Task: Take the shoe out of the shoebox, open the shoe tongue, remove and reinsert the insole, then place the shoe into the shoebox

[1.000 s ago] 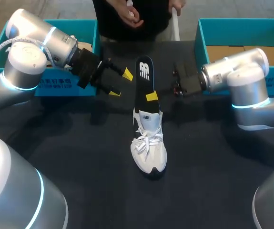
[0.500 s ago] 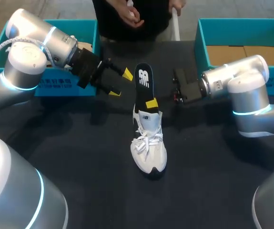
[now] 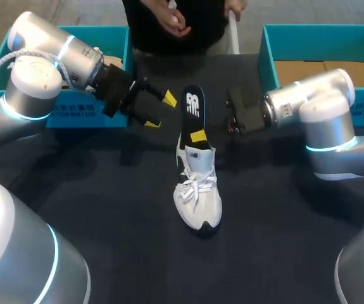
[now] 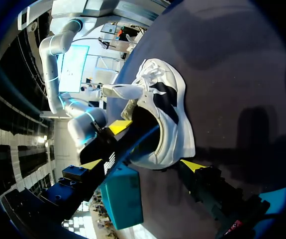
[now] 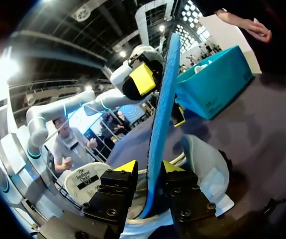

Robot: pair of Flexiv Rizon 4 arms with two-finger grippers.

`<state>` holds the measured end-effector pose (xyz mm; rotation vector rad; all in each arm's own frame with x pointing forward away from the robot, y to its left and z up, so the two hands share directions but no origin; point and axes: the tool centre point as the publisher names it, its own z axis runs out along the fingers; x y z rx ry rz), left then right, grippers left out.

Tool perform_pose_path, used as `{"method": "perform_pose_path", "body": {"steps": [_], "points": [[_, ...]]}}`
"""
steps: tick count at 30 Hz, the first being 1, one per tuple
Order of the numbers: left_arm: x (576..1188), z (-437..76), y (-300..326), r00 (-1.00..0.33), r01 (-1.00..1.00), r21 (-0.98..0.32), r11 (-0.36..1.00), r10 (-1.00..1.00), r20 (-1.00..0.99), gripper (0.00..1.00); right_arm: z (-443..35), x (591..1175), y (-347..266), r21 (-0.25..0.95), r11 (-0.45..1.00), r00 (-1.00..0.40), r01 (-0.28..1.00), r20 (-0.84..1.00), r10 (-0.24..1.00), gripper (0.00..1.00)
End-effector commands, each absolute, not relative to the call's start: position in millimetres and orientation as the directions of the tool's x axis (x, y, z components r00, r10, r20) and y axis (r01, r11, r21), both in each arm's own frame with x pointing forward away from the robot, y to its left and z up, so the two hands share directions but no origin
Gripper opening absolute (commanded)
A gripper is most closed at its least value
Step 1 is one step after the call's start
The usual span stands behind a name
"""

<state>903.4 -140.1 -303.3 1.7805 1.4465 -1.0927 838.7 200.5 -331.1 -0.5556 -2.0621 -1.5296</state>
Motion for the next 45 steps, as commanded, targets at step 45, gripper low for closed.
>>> {"method": "perform_pose_path", "body": {"steps": [45], "points": [[904,-304,-141,0.073,0.971,-0.049,-0.233,0.484,-0.872,1.00,-341,830,212,0.701,0.337,-0.745,0.629,0.668,0.002,0.38]]}}
